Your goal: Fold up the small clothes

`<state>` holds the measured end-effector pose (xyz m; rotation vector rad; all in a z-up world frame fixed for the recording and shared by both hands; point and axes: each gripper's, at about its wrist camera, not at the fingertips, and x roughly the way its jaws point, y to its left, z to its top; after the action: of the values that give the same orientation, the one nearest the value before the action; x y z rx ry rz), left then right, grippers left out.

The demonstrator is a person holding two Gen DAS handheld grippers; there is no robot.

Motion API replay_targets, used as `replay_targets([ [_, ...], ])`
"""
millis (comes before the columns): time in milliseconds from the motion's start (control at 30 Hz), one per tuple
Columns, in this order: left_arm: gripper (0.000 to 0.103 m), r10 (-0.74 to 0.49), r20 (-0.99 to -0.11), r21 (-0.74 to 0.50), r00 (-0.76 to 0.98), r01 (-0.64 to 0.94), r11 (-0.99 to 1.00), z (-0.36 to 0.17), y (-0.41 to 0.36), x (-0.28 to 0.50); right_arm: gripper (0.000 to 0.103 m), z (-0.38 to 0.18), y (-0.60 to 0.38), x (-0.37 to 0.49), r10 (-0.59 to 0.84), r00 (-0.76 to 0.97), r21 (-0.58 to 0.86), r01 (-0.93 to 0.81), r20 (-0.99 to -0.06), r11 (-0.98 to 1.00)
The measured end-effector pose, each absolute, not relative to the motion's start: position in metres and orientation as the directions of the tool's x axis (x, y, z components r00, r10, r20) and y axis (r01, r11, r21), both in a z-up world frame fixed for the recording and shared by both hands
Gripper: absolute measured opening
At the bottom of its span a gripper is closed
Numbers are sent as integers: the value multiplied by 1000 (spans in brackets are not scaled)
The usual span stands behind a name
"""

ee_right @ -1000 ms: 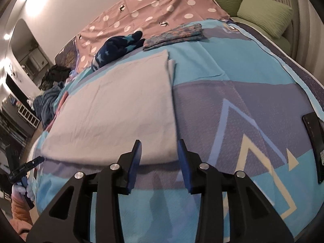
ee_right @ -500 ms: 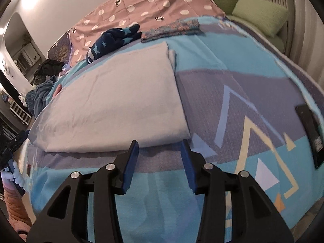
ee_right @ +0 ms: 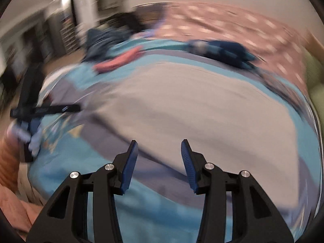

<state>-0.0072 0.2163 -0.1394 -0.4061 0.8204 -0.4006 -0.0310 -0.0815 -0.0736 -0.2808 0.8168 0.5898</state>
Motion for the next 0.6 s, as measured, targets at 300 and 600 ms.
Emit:
replay_targets([
  [300, 48, -479, -604, -495, 637, 172, 852, -140, 232, -14, 45, -110, 28, -38, 222, 654, -433, -680, -723, 592],
  [600, 50, -501, -578, -550, 644, 146, 822, -146, 249, -9, 46, -148, 72, -28, 95, 856, -762, -498, -508, 415],
])
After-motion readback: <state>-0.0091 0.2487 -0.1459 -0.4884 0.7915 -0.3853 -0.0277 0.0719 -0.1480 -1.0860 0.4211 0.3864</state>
